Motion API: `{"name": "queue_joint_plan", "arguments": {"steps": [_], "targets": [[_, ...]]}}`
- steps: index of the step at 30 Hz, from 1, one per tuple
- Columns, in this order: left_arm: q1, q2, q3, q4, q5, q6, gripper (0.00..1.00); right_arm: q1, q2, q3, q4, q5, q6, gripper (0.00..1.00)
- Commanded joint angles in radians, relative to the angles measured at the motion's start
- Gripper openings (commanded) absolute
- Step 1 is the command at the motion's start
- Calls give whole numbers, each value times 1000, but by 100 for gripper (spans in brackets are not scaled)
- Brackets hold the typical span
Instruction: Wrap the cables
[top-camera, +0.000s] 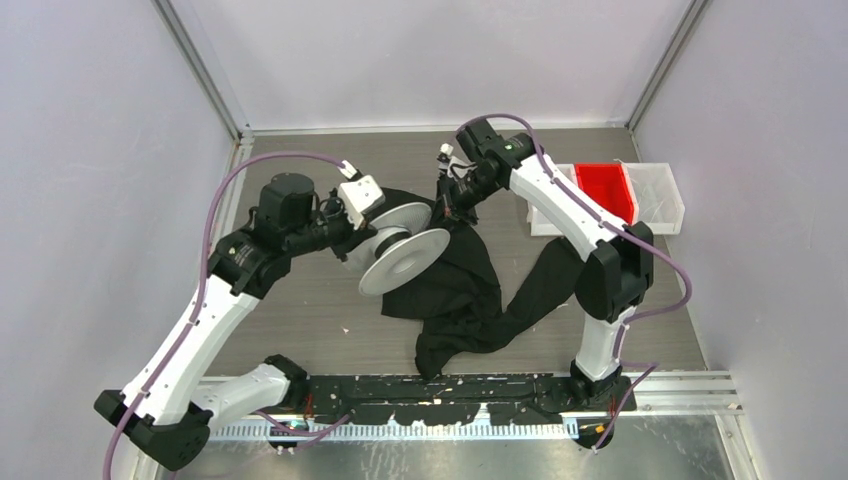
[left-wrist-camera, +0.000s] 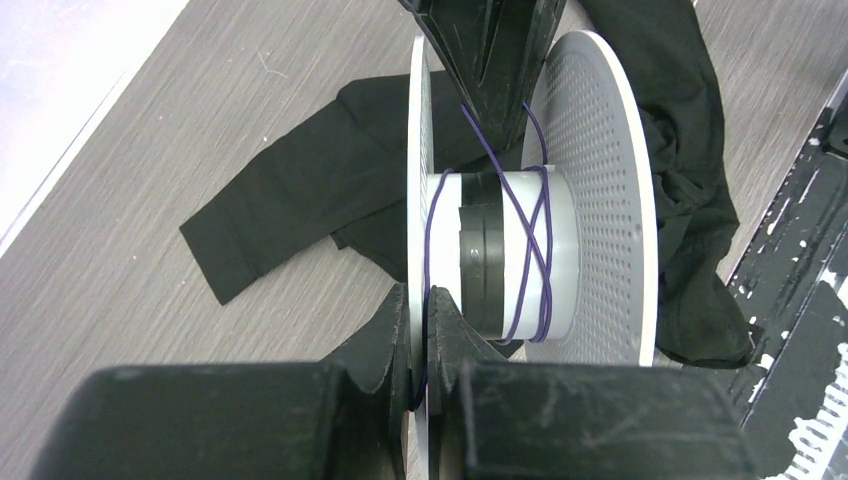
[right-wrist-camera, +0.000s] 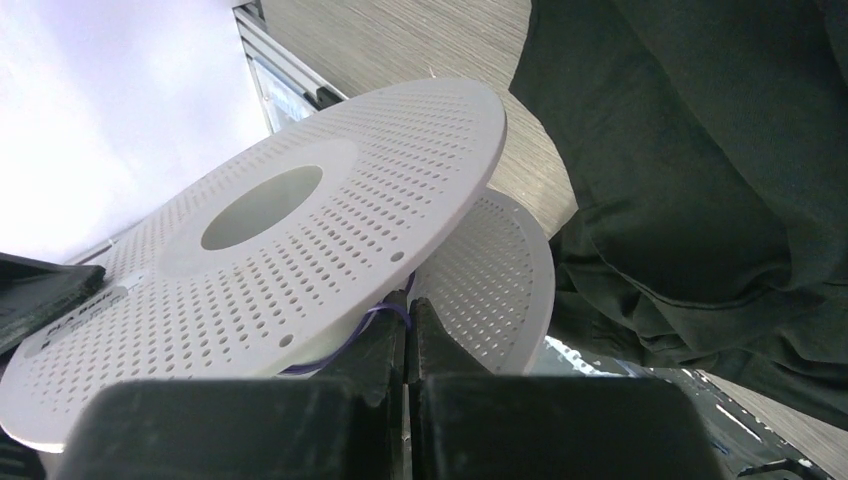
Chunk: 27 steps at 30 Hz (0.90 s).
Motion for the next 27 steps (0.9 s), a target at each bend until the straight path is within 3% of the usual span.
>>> {"name": "queue_joint_plan", "arguments": {"steps": [1,19,27], "targets": [[5,-34,-19,155,-49,37,0,-6,39,12,-27,-6,36,1],[5,-138,-201,357,-117,144,0,-12,154,54,12,-106,86,3],[6,-149,-197,370,-79,129,0,-13,178,61,31,-110,96,17]]}}
